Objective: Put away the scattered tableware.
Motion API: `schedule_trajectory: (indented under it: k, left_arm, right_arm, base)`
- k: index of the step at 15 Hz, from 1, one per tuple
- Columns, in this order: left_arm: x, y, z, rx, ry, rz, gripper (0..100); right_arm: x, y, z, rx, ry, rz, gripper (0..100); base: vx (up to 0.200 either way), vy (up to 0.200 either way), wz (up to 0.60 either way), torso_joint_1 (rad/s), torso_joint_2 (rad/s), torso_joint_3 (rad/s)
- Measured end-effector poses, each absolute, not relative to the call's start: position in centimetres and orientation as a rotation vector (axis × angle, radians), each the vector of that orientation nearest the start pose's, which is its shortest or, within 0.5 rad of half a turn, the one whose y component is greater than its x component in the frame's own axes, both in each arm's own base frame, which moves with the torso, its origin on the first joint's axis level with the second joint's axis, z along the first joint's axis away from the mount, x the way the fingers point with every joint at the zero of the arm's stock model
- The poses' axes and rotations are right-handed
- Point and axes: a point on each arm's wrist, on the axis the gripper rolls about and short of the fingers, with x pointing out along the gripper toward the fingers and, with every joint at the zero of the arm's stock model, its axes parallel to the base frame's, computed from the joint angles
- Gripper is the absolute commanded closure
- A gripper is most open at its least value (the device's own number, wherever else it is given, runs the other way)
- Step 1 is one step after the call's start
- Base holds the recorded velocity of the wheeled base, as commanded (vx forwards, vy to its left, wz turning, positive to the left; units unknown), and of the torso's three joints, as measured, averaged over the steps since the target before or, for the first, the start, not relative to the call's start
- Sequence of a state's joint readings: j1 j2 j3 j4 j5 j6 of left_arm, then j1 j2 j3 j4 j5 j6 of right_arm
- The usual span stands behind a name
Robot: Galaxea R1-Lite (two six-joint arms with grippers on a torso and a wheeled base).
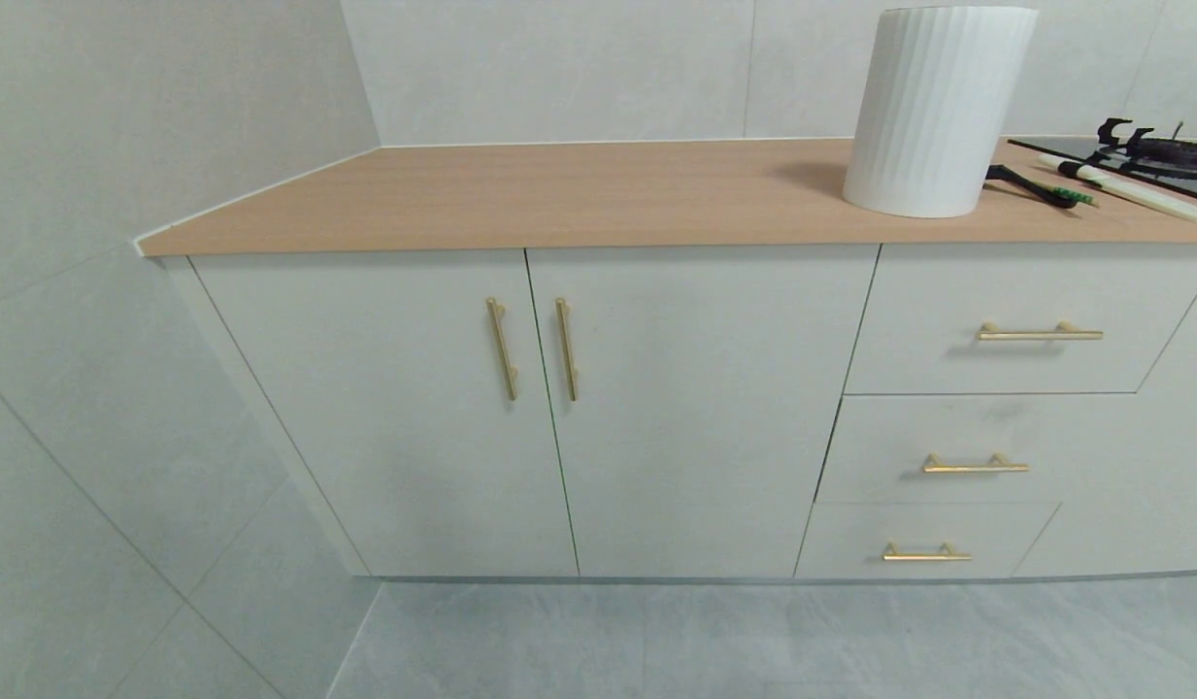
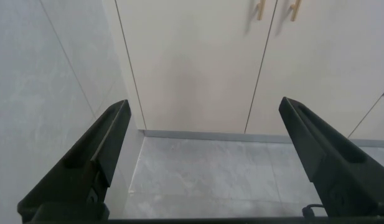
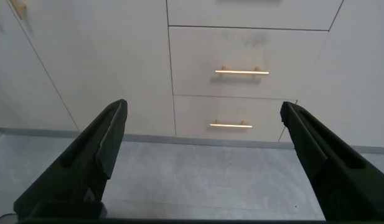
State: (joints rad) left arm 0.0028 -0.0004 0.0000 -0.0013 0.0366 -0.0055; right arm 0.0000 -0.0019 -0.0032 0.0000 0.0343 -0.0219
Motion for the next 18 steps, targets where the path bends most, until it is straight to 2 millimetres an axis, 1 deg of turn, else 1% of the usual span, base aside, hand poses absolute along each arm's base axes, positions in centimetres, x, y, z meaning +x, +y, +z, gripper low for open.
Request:
schedule_trajectory:
  k: [11, 18]
  left_arm:
    - [-2.28, 0.08, 7.56, 0.007, -0.002, 0.039, 0]
    - [-2.28, 0.07, 7.56, 0.012, -0.001, 0.038, 0]
  right_arm:
    - [-2.32, 0.07, 7.59, -0.017, -0.001, 0.029, 0]
    - [-2.32, 0.07, 7.59, -0.016, -0.001, 0.029, 0]
  base:
    - [0.0, 0.0, 0.0, 0.0, 0.0, 0.0]
    - [0.0, -0.2, 0.0, 0.001, 0.0, 0.002]
